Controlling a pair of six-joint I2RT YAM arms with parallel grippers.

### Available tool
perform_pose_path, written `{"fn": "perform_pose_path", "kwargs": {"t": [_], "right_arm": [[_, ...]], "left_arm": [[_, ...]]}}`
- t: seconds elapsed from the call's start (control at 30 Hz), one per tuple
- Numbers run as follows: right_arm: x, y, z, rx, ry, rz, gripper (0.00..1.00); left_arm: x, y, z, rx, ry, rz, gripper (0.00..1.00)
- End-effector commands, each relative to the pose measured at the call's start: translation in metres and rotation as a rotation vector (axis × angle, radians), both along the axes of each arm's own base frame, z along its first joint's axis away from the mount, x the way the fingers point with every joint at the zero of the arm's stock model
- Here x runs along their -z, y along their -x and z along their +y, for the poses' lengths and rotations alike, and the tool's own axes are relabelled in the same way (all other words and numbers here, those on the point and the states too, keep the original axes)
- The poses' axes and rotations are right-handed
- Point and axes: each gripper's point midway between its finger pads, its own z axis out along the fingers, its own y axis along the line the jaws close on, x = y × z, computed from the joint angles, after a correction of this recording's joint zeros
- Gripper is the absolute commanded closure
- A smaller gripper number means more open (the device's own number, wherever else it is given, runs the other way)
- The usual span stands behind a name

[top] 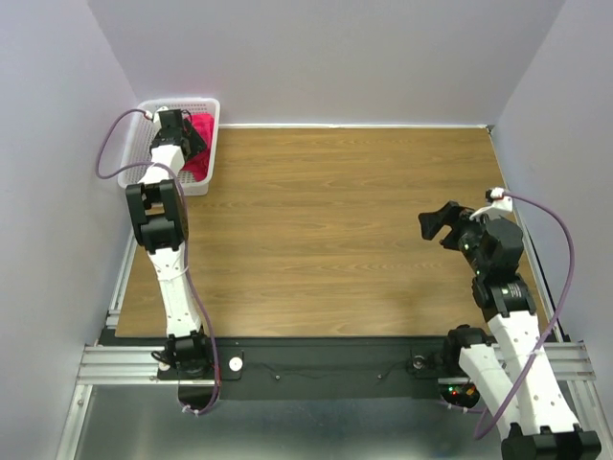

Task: Fold and stack the t-shirts
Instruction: Move the tshirt to the center of the board

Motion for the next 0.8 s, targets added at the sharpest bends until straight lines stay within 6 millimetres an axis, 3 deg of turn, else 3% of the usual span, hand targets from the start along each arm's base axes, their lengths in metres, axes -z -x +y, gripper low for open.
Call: {"fn": "perform_pose_path", "kwargs": {"t": [0.0, 0.1, 0.17, 0.23, 0.27, 0.4, 0.43, 0.47, 0.5, 0.6, 0.63, 0.7, 0.73, 0.77], "right_arm": [[-0.023, -0.005, 0.012, -0.065, -0.009, -0.048, 0.00], [-0.019, -0.007, 0.017, -0.087, -0.025, -0.022, 0.00], [-0.018, -0.009, 0.019, -0.098, -0.029, -0.013, 0.00], [-0.020, -0.008, 0.023, -0.121, -0.035, -0.012, 0.00], [-0.020, -0.007, 0.024, -0.124, -0.036, -0.010, 0.00], [-0.023, -0.004, 0.028, -0.148, -0.043, -0.007, 0.00], [-0.028, -0.003, 0.029, -0.155, -0.043, -0.020, 0.00], [-0.029, -0.001, 0.030, -0.159, -0.045, -0.018, 0.00], [-0.032, 0.000, 0.030, -0.162, -0.046, -0.027, 0.00], [-0.039, 0.005, 0.031, -0.169, -0.047, -0.045, 0.00], [-0.042, 0.006, 0.031, -0.172, -0.047, -0.051, 0.00], [-0.048, 0.009, 0.030, -0.168, -0.048, -0.073, 0.00], [-0.049, 0.009, 0.030, -0.165, -0.047, -0.079, 0.00], [-0.053, 0.010, 0.029, -0.162, -0.046, -0.090, 0.00]], "left_arm": [[-0.027, -0.022, -0.002, 0.021, 0.021, -0.084, 0.23], [0.004, -0.022, -0.002, 0.035, 0.047, -0.042, 0.32], [0.005, -0.022, -0.007, 0.075, 0.060, -0.039, 0.66], [-0.008, -0.022, -0.007, 0.093, 0.057, -0.060, 1.00], [-0.018, -0.021, -0.005, 0.097, 0.048, -0.074, 1.00], [-0.101, -0.017, 0.000, 0.093, -0.017, -0.209, 1.00], [-0.145, -0.012, -0.001, 0.092, -0.041, -0.278, 1.00], [-0.169, -0.009, 0.002, 0.082, -0.060, -0.319, 1.00], [-0.211, 0.001, -0.003, 0.093, -0.082, -0.385, 1.00], [-0.280, 0.019, -0.017, 0.124, -0.128, -0.503, 1.00], [-0.315, 0.033, -0.031, 0.147, -0.137, -0.564, 1.00], [-0.357, 0.057, -0.053, 0.201, -0.128, -0.640, 1.00], [-0.362, 0.064, -0.065, 0.225, -0.117, -0.643, 1.00], [-0.372, 0.072, -0.091, 0.284, -0.107, -0.660, 1.00]]}}
